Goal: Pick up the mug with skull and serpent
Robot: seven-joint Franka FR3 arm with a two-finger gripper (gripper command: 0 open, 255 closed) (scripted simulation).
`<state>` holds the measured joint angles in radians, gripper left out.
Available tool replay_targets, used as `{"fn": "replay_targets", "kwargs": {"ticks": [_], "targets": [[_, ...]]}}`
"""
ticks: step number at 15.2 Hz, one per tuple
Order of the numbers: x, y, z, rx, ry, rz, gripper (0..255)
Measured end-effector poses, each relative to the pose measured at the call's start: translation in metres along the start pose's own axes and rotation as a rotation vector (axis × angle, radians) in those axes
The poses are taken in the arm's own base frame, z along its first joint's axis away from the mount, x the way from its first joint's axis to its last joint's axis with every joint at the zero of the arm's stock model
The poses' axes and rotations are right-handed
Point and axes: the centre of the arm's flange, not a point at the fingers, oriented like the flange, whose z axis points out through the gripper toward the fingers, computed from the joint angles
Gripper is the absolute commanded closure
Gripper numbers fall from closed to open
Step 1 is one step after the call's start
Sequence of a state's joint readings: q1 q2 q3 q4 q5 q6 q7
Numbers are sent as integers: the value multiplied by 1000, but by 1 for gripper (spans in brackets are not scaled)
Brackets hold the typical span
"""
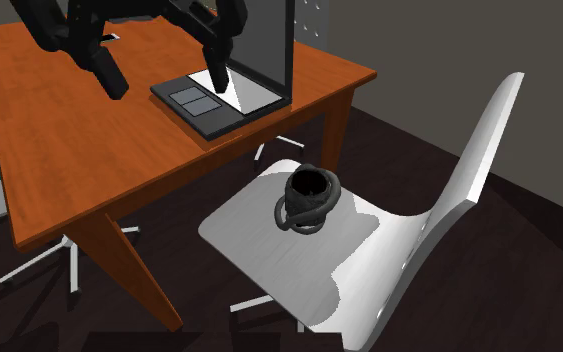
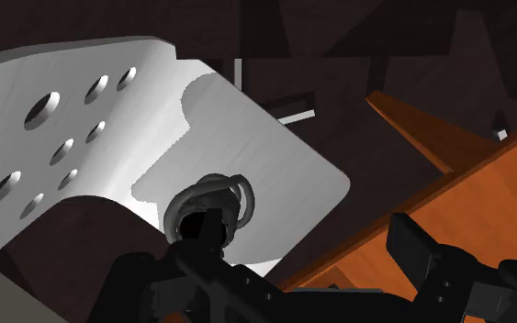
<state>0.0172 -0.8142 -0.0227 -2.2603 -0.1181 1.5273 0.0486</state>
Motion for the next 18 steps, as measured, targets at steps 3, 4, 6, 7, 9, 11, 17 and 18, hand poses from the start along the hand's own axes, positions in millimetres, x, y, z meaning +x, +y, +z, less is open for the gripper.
{"fn": "replay_targets", "kwargs": {"ticks": [3,4,6,7,9,11,17,18], "targets": [[11,2,13,0,-7,7,0],[18,2,22,1,-11,12,0],[34,4,44,2,-20,23,0],[40,5,53,2,-24,29,0],[58,11,72,3,-33,40,0],[76,16,92,4,-42,51,0],[126,30,157,6,-71,86,0],[135,31,170,7,-76,92,0]]}}
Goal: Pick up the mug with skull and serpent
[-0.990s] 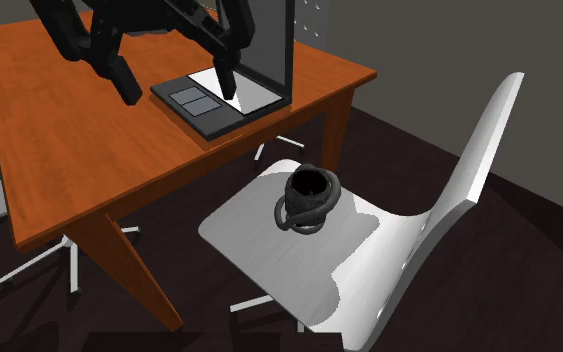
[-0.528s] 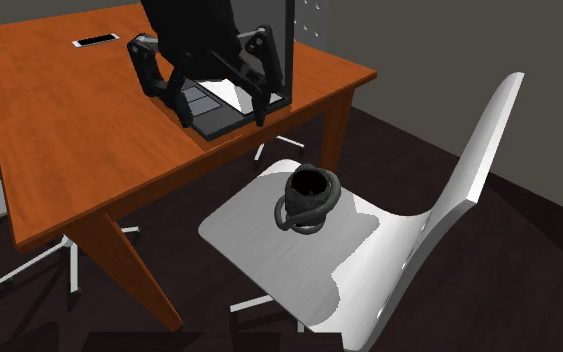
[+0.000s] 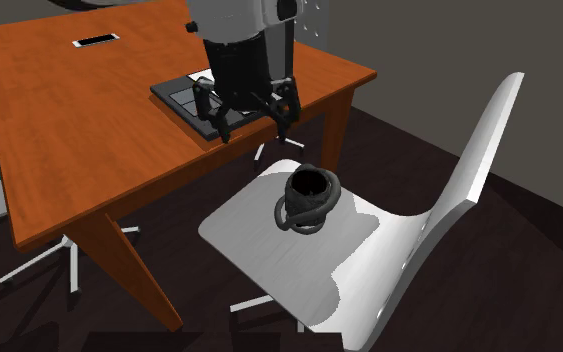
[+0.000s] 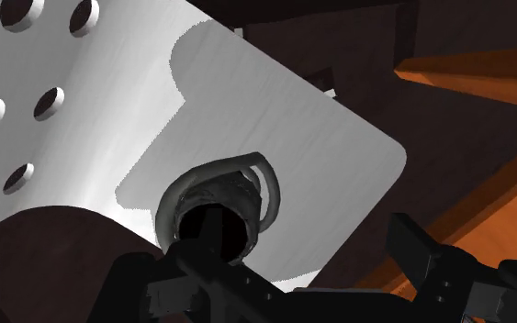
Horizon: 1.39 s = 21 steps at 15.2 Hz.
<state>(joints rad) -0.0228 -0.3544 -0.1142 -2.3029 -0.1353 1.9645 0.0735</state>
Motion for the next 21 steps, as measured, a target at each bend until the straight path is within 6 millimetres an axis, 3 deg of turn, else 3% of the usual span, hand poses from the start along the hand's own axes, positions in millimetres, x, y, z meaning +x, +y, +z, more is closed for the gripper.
{"fn": "replay_targets", "kwargs": {"ticks": [14,21], "targets": [[120,31,147,6,-63,81,0],[171,45,218,8,-95,118,0]]}}
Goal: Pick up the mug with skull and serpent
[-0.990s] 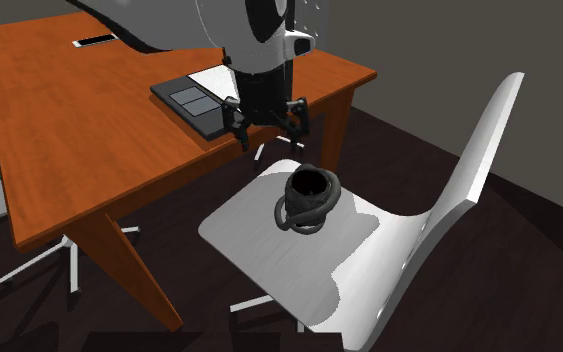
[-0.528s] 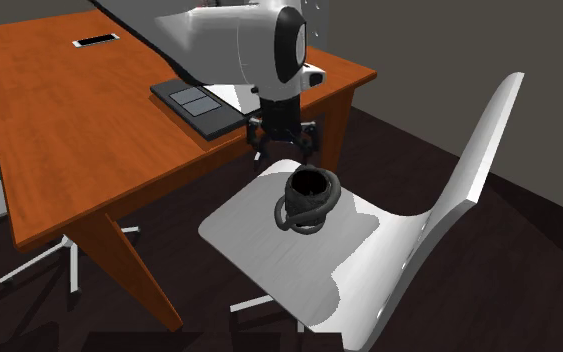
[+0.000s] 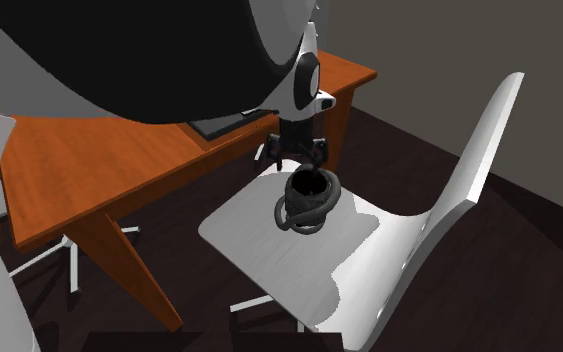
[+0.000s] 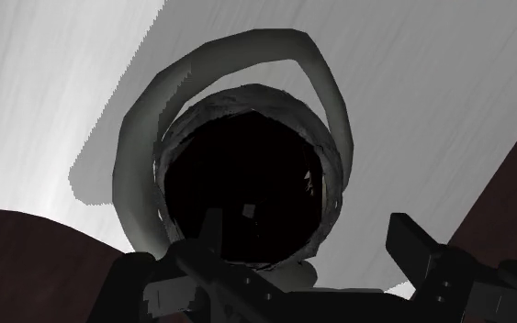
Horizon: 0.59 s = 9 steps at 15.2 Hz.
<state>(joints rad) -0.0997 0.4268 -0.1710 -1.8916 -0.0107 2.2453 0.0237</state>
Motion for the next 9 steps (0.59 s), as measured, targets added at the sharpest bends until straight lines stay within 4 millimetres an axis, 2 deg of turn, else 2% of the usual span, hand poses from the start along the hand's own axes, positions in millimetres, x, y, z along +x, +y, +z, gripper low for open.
{"fn": "replay_targets", "kwargs": {"ticks": [8,9], "targets": [[6,-2,41,0,-2,3,0],[7,-2,43,0,-2,3,255]]}}
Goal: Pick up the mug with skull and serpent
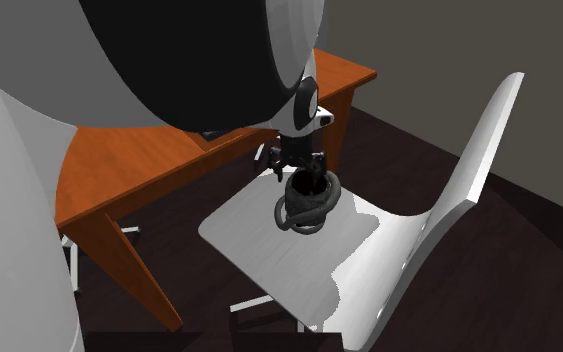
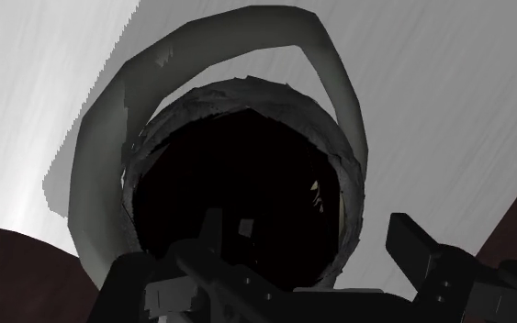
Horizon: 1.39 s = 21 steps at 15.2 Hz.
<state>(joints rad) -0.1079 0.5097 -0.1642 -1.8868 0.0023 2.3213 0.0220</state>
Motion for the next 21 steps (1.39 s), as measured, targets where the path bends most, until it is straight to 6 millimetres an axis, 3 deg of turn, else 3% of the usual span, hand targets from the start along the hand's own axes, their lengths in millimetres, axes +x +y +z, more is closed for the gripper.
{"fn": "replay_targets", "kwargs": {"ticks": [11,21], "targets": [[-1,0,-1,0,-1,0,255],[-4,5,-48,0,-3,0,255]]}}
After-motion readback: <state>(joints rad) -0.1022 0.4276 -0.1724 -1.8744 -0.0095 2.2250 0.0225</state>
